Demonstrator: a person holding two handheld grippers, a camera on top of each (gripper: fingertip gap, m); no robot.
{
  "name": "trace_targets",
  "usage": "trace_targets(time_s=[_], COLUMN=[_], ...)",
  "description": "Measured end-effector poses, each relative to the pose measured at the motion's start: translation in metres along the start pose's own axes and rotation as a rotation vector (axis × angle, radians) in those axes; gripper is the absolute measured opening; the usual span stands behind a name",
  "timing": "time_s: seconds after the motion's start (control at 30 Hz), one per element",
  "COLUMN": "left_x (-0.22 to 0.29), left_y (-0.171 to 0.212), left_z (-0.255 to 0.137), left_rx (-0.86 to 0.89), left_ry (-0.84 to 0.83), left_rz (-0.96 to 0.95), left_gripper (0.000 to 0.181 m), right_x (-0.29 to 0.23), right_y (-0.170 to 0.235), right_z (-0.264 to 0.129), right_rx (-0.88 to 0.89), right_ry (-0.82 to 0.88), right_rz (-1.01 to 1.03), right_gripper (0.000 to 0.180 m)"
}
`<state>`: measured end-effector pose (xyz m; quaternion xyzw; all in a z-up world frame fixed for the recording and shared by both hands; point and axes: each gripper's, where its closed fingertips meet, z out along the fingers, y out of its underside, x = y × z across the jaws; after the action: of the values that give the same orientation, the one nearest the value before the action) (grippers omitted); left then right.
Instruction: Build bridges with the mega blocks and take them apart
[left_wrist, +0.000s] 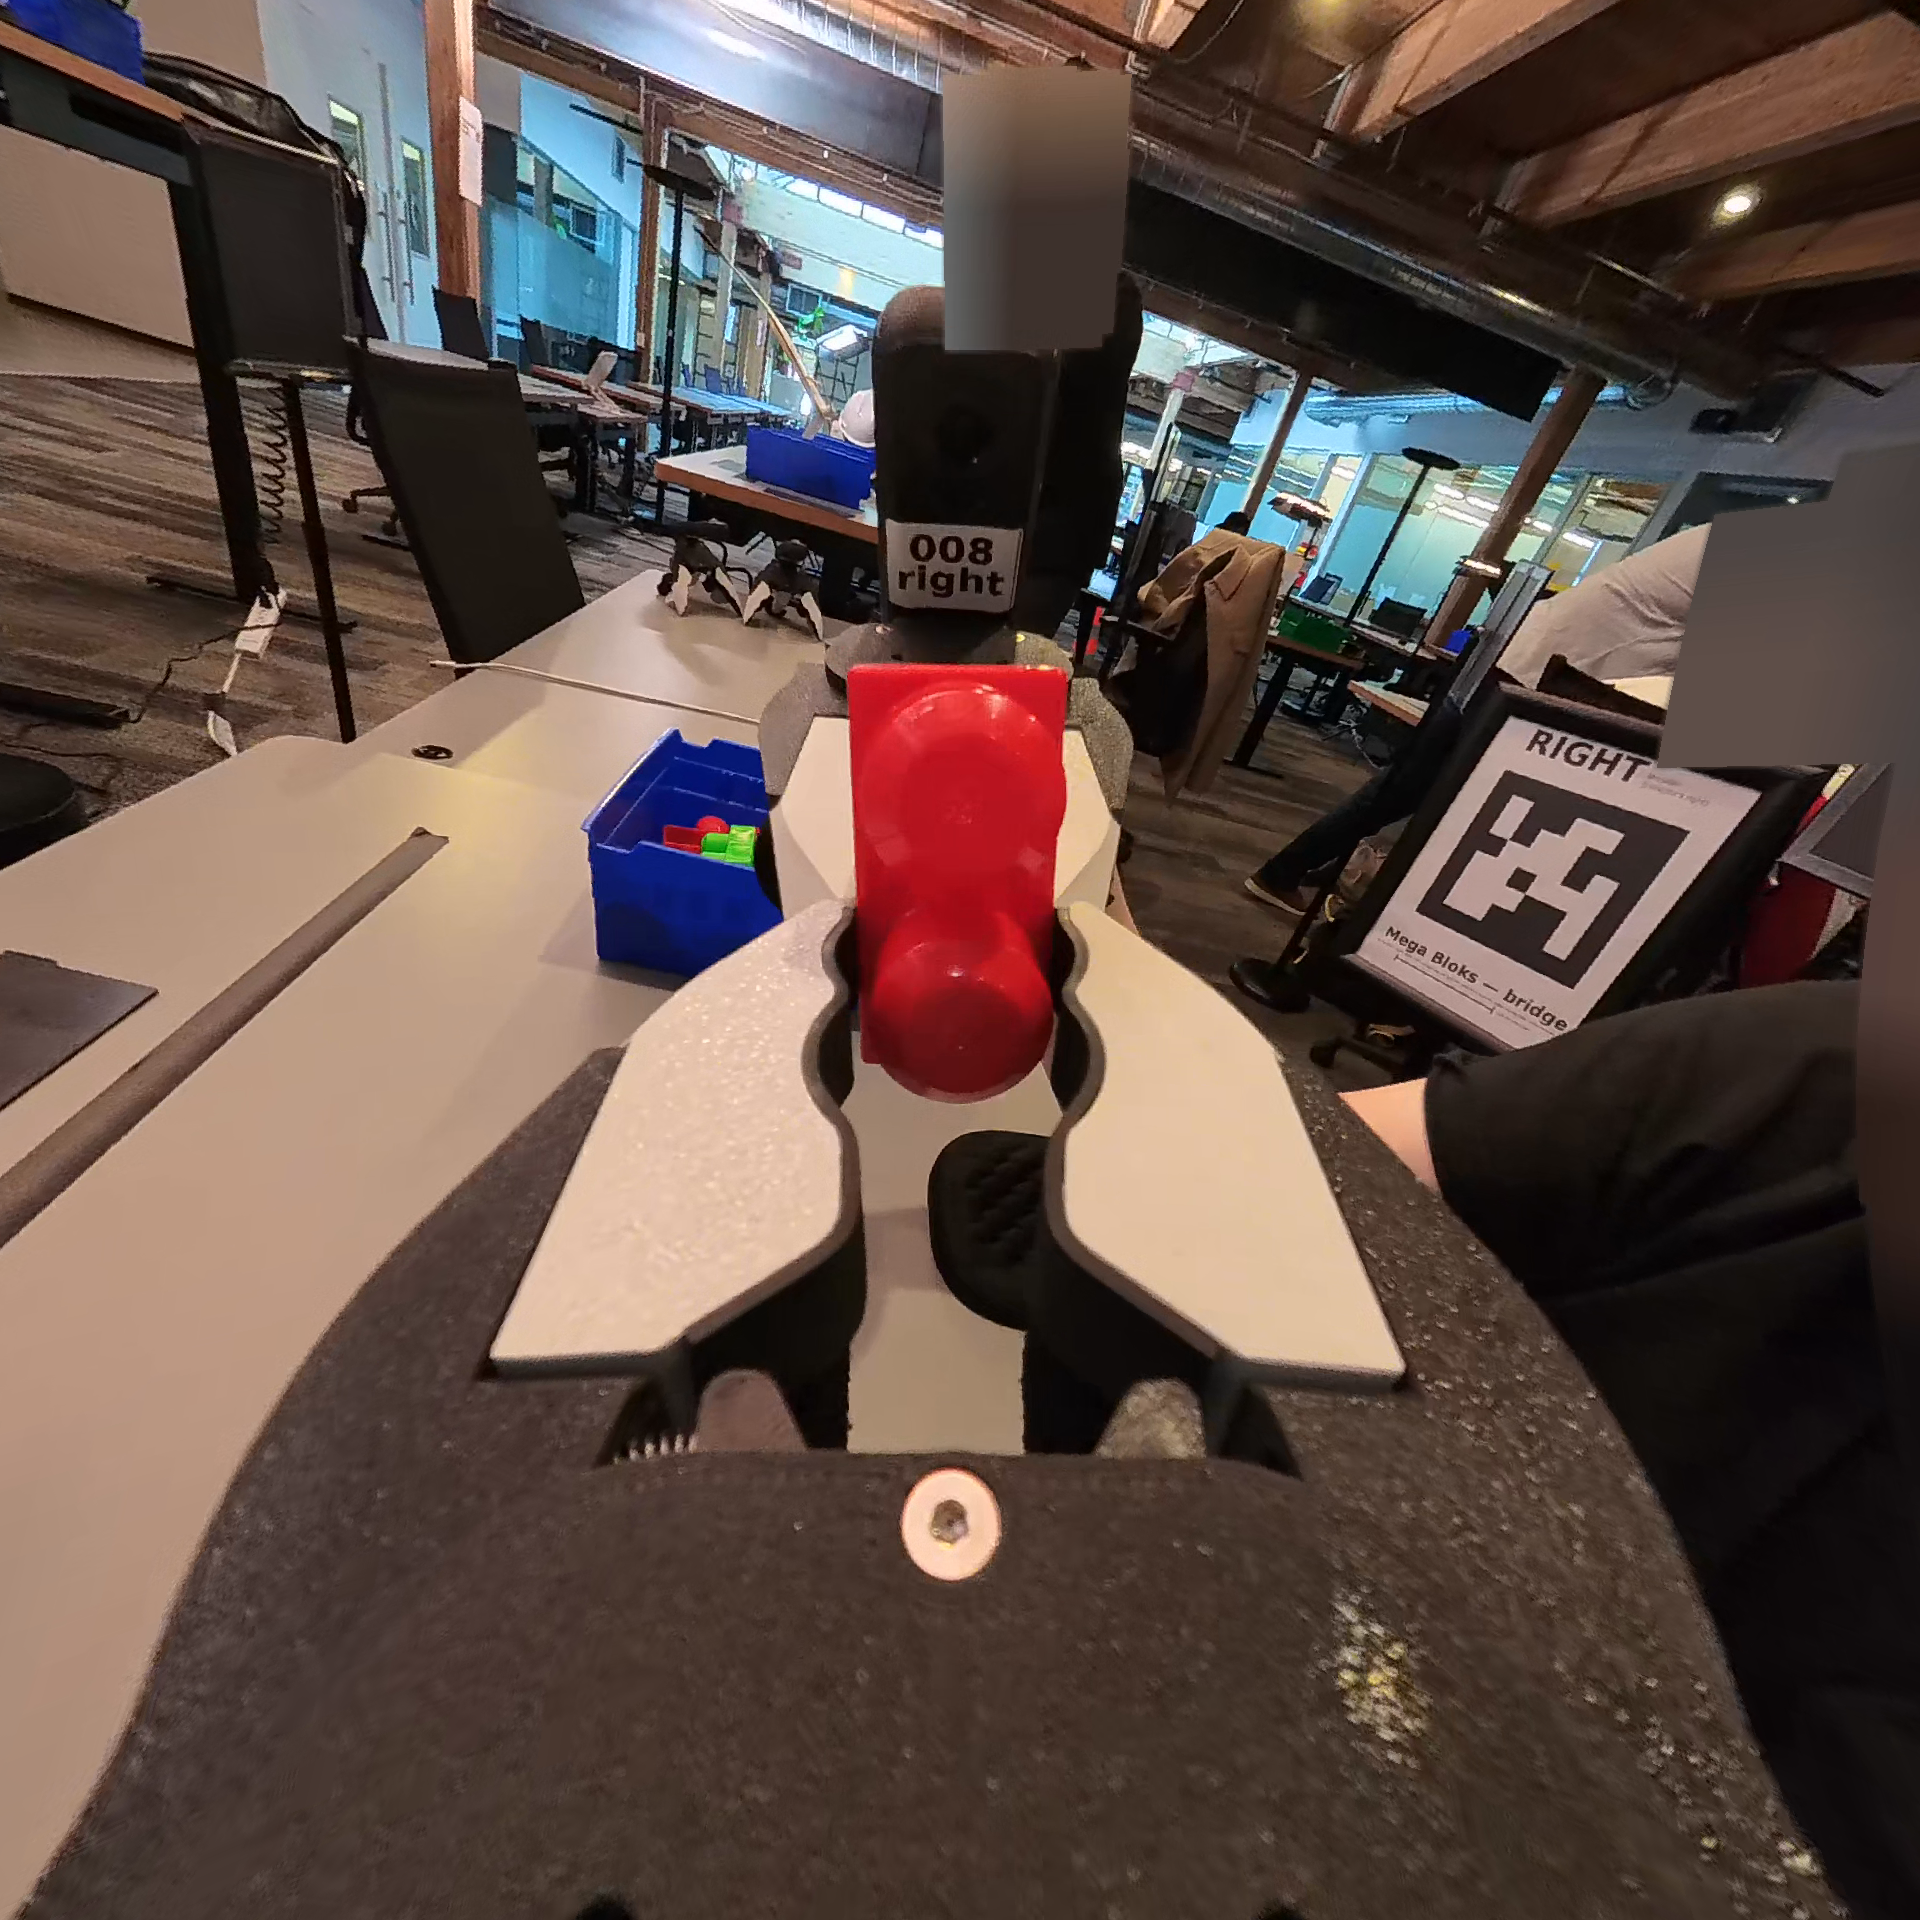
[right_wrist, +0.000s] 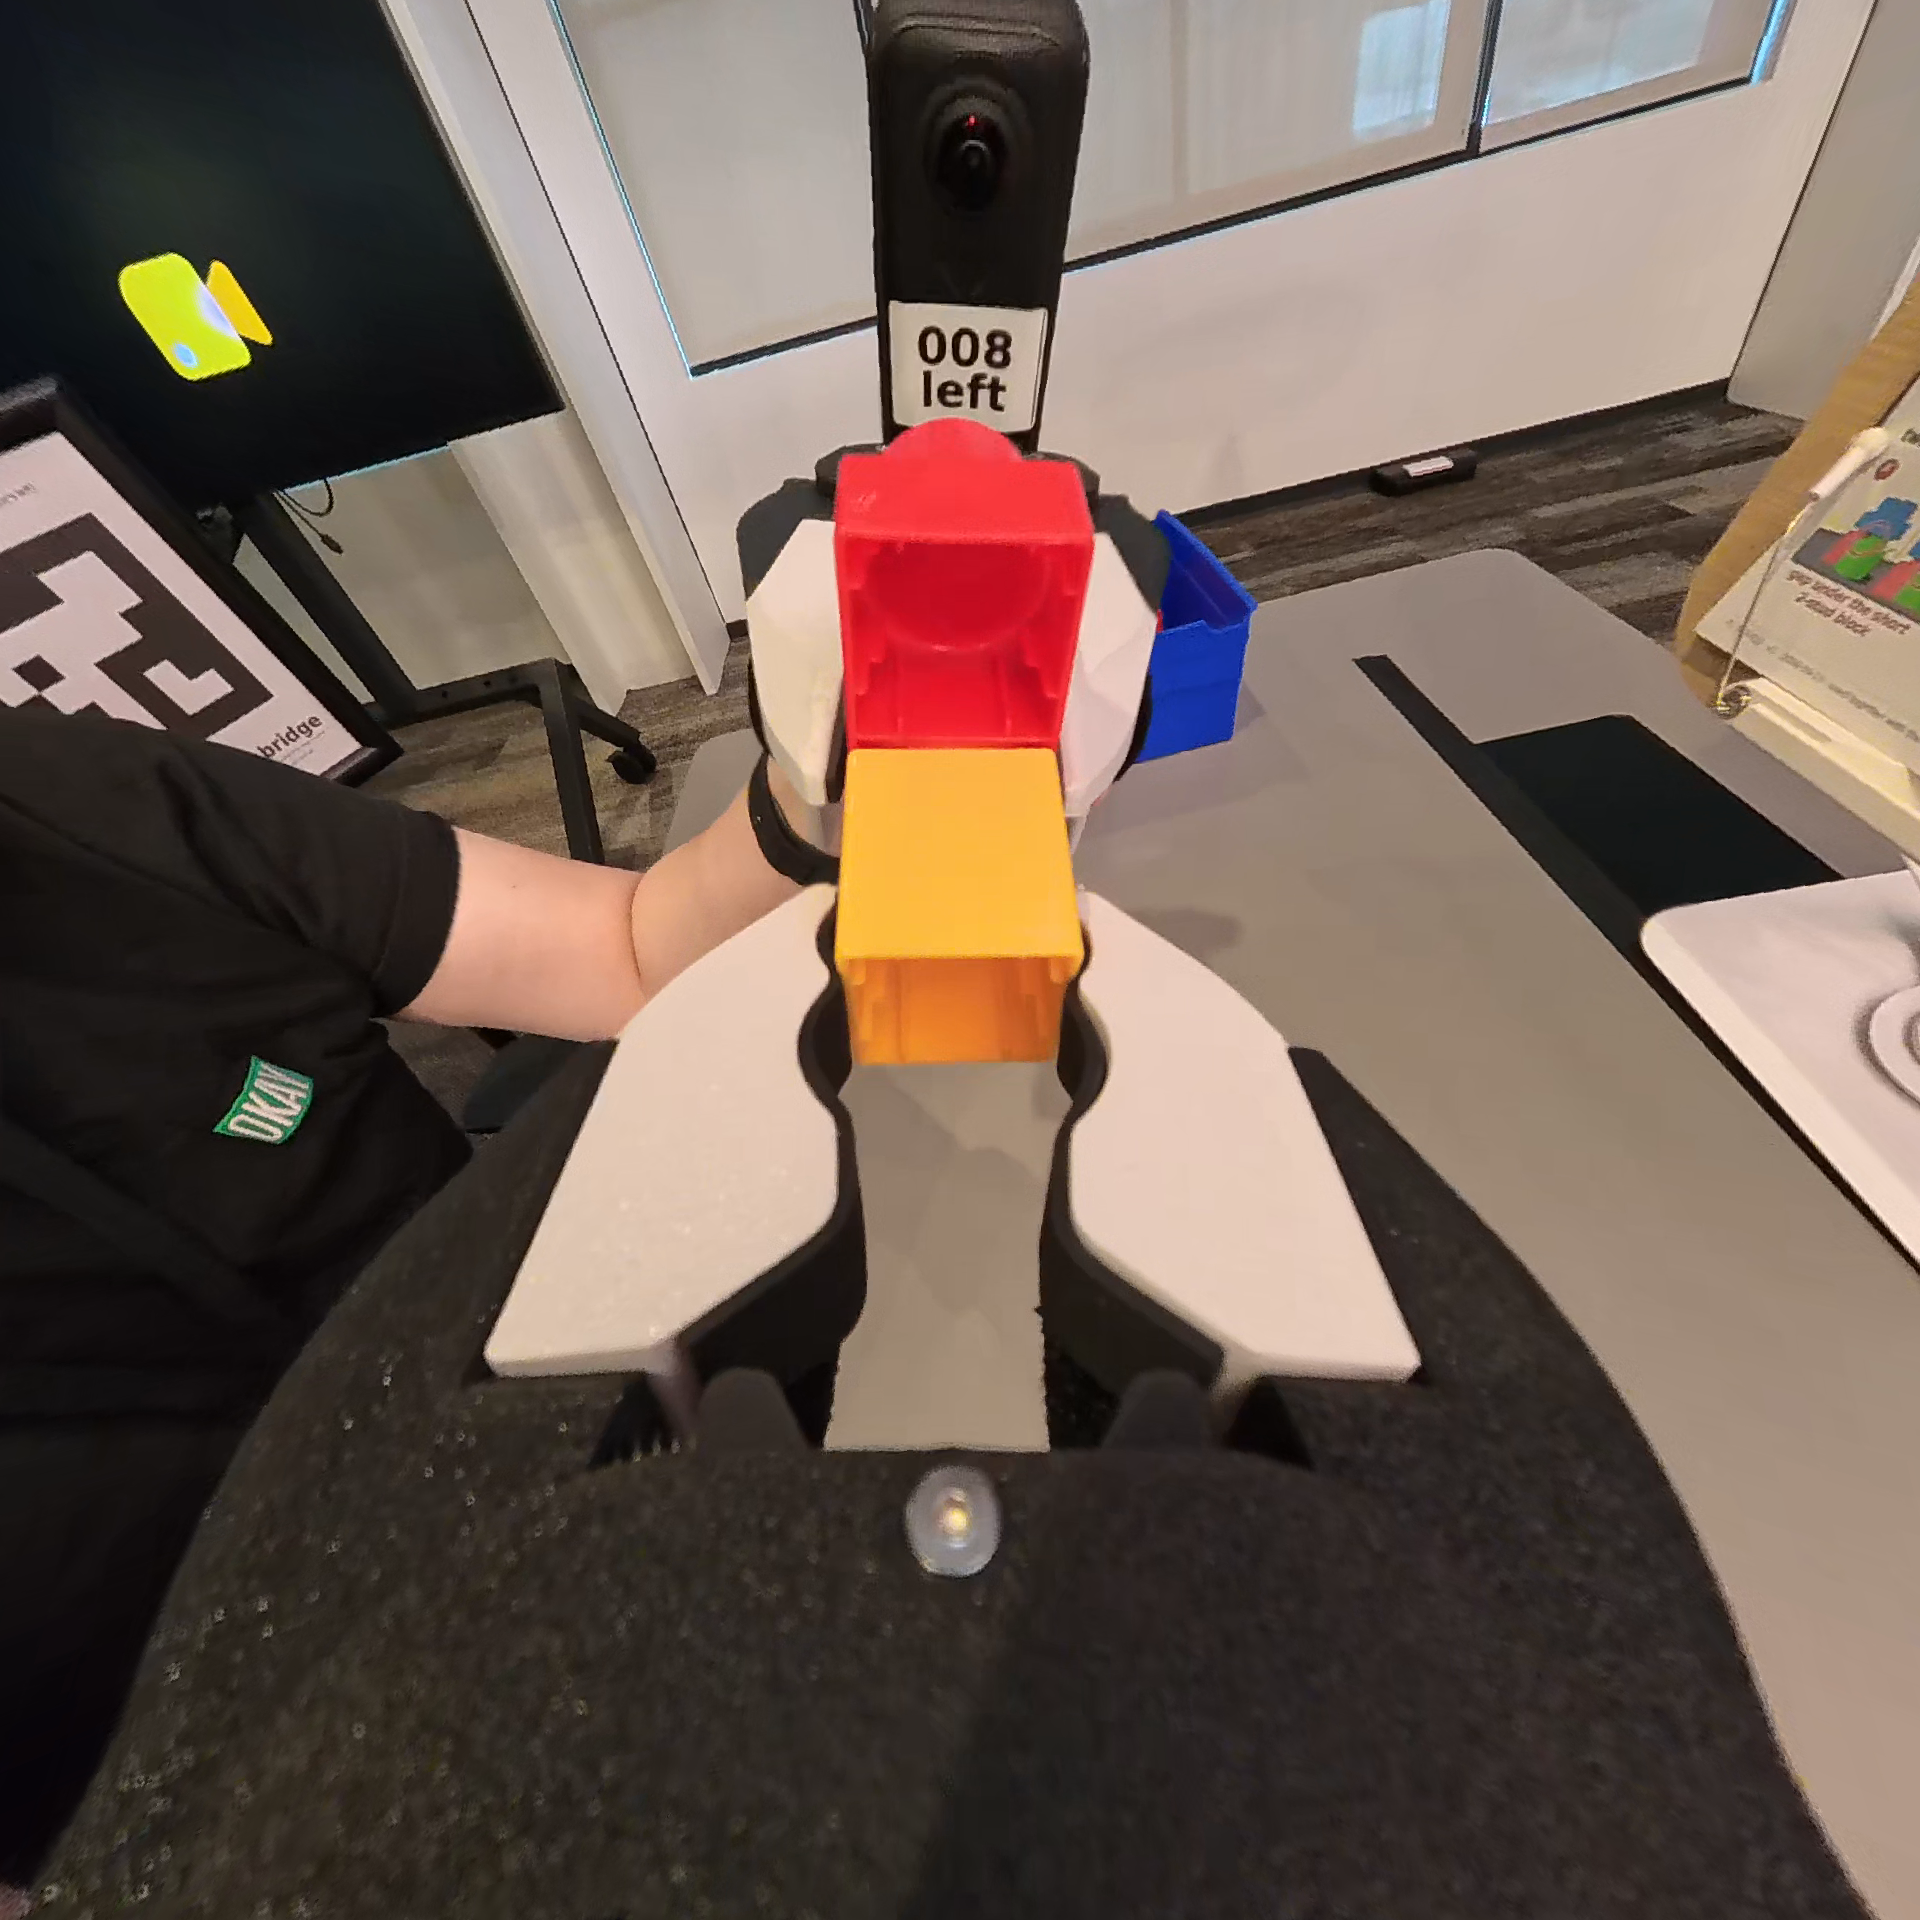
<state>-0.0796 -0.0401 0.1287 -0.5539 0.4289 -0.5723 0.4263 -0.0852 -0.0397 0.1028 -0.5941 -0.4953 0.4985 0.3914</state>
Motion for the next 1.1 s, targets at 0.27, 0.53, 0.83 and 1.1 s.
trace_targets(time_s=[0.27,0.53,0.83,1.1], left_x=[0.002,-0.003,-0.006,-0.005], left_y=[-0.007,-0.009,-0.072,-0.057], left_z=[0.002,-0.005,-0.148,-0.107], left_rx=[0.048,0.052,0.377,0.287], left_ry=[0.01,-0.018,-0.167,-0.086], left_rz=[-0.03,-0.009,0.047,0.002], left_gripper=[0.034,0.035,0.034,0.034], right_x=[-0.002,0.003,0.046,0.081], right_y=[-0.012,-0.01,0.028,0.193], right_z=[-0.006,-0.011,-0.242,-0.389], right_rx=[0.06,0.042,0.119,0.04], right_ry=[0.012,0.052,0.871,1.374], right_rz=[0.021,0.019,0.05,0.645], right_gripper=[0.036,0.036,0.036,0.036])
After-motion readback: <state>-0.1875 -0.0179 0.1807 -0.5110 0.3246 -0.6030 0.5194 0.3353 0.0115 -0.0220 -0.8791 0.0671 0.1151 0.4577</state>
